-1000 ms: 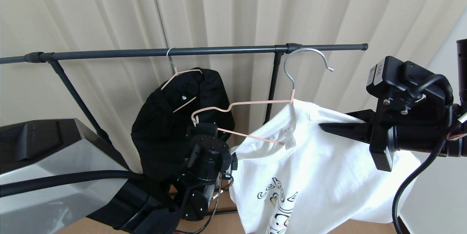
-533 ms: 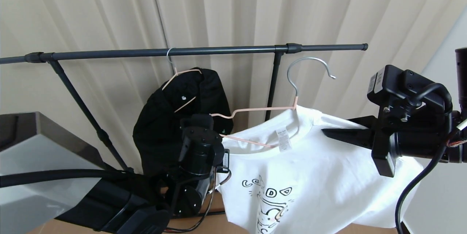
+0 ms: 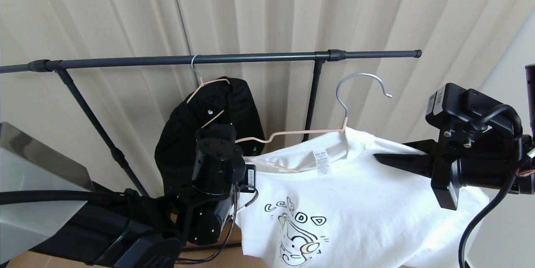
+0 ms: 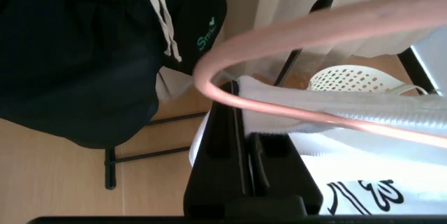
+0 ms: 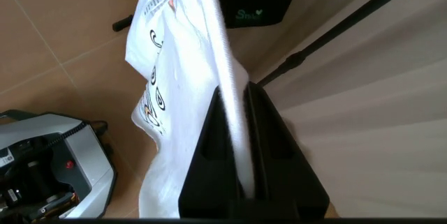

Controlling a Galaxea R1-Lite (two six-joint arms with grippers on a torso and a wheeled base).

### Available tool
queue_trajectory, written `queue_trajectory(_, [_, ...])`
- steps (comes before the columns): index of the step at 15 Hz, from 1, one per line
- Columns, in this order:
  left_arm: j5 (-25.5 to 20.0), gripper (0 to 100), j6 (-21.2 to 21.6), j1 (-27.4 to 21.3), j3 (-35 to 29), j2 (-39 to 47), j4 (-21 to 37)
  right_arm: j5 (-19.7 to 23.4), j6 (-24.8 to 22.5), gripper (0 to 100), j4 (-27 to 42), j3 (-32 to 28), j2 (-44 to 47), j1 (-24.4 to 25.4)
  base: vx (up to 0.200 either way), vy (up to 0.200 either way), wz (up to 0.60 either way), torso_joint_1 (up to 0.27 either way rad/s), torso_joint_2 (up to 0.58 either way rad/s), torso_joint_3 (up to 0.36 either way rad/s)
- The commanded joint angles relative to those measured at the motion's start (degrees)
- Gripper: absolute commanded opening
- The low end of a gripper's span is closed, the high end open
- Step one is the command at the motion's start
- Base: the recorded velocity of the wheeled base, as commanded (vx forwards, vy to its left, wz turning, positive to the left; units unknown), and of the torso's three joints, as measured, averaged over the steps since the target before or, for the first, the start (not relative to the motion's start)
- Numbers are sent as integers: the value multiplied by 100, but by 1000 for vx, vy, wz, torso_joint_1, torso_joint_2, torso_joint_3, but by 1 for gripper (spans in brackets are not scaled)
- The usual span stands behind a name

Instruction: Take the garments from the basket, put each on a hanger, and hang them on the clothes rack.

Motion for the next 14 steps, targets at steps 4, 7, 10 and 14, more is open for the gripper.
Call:
queue_trajectory(4, [5,0,5,171,-23,-40,-4,2,-3,0,5,105,-93,-90,0,0,0,0,0,0])
queue_trajectory(7, [5,0,137,188,-23,-251,-4,-16,-11,0,5,193,-172,-90,0,0,0,0,0,0])
queue_trajectory(10, [-4,0,225,320,-31,-304,-4,-25,-20,0,14,228,-243,-90,0,0,0,0,0,0])
queue_trajectory(14, [-13,0,260,426,-66,-339,-4,-33,-20,0,5,387,-348,-90,0,0,0,0,0,0])
